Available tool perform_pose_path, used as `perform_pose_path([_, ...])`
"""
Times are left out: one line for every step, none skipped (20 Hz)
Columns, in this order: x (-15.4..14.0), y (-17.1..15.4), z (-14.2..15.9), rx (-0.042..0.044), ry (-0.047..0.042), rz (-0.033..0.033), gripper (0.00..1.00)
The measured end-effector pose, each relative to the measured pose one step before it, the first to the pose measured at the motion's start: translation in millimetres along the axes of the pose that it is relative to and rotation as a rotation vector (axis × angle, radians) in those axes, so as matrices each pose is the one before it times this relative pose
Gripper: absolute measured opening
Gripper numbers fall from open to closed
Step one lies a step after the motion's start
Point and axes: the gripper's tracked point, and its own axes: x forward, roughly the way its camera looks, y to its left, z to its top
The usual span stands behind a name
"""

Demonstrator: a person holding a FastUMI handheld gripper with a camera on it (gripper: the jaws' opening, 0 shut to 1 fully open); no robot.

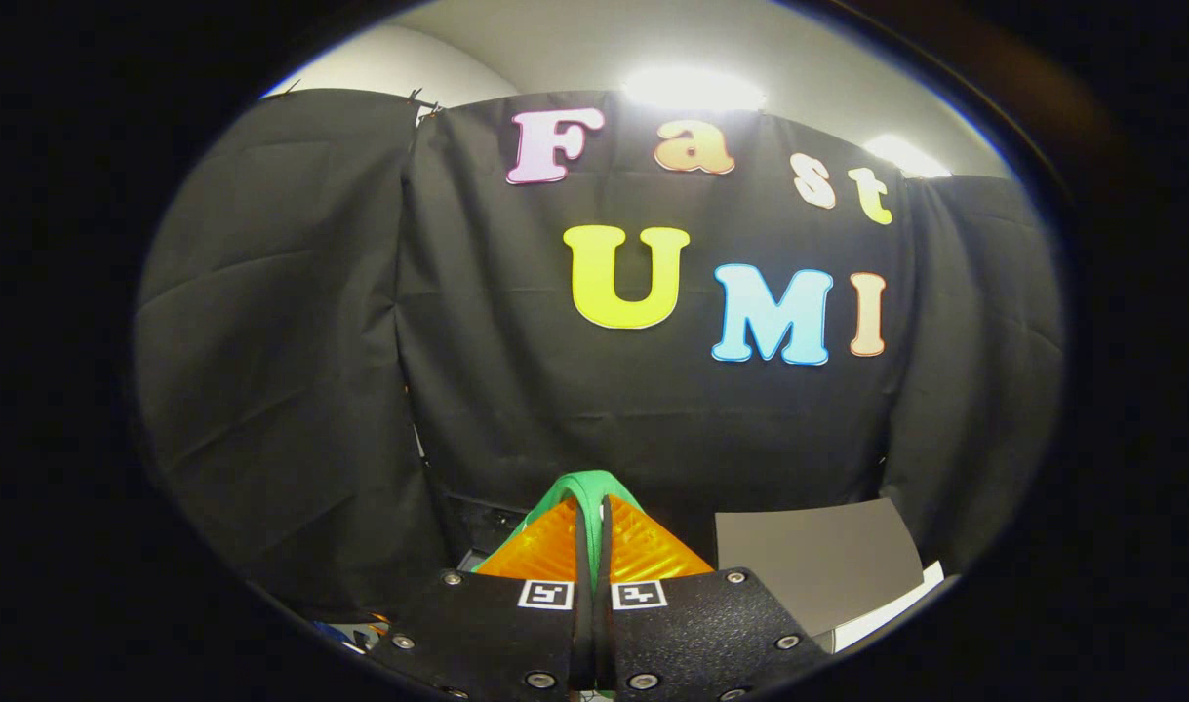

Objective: Put the clothes into the washing machine and then close the washing machine lid.

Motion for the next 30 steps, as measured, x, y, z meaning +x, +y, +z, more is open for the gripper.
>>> perform_pose_path([2.60,11.71,-3.19,0.00094,-0.00280,-0.00526,0.00])
perform_pose_path([1.55,10.18,-2.23,0.00109,0.00164,-0.00761,0.00])
perform_pose_path([3.36,9.00,-2.72,-0.00371,-0.00759,-0.01097,0.00])
perform_pose_path([5.25,7.98,-3.68,-0.00778,0.00052,-0.01343,0.00])
perform_pose_path([7.22,7.15,-6.55,-0.00523,0.00307,-0.00712,0.00])
perform_pose_path([6.92,8.53,-6.96,-0.00149,0.00657,-0.00482,0.00])
perform_pose_path([6.36,7.55,-8.35,-0.00005,0.00979,-0.00957,0.00])
perform_pose_path([6.85,6.05,-9.11,0.00281,0.00946,-0.00847,0.00])
perform_pose_path([7.04,6.31,-9.29,0.00962,0.00717,-0.00568,0.00])
perform_pose_path([6.23,7.00,-9.08,0.01445,0.00484,0.00087,0.00])
perform_pose_path([7.40,5.62,-10.59,0.01247,0.01107,0.00213,0.00])
perform_pose_path([6.35,4.04,-10.14,0.00747,0.01489,-0.00049,0.00])
perform_pose_path([6.39,3.54,-11.33,0.00069,0.01690,-0.00175,0.00])
perform_pose_path([6.07,2.28,-9.89,-0.00071,0.01890,-0.00378,0.00])
perform_pose_path([5.72,2.19,-10.83,0.00262,0.01611,-0.00339,0.00])
perform_pose_path([5.26,2.92,-8.82,0.00542,0.01260,-0.00069,0.00])
perform_pose_path([6.15,1.43,-7.49,0.00591,0.01259,-0.00303,0.00])
perform_pose_path([6.24,0.59,-8.20,0.00573,0.01244,-0.00435,0.00])
perform_pose_path([5.21,0.46,-9.55,0.00473,0.01560,-0.00411,0.00])
perform_pose_path([5.07,-0.53,-8.62,0.00436,0.01423,-0.00426,0.00])
perform_pose_path([5.78,-1.18,-8.32,0.00510,0.01185,-0.00070,0.00])
perform_pose_path([6.19,-1.28,-8.26,0.01278,0.01275,-0.00193,0.00])
perform_pose_path([6.44,-1.33,-8.54,0.01351,0.01402,0.00105,0.00])
perform_pose_path([6.21,-1.68,-8.71,0.01243,0.01590,-0.00337,0.00])
perform_pose_path([7.28,-2.85,-9.16,0.01050,0.01587,-0.00512,0.00])
perform_pose_path([6.15,-2.68,-9.93,0.00665,0.02272,-0.00522,0.00])
perform_pose_path([7.85,-2.85,-9.98,0.00503,0.02183,-0.00640,0.00])
perform_pose_path([7.42,-3.65,-9.27,0.00489,0.02162,-0.00417,0.00])
perform_pose_path([7.90,-2.82,-8.59,0.00690,0.02071,-0.00393,0.00])
perform_pose_path([7.47,-2.93,-7.30,0.00974,0.01802,0.00108,0.00])
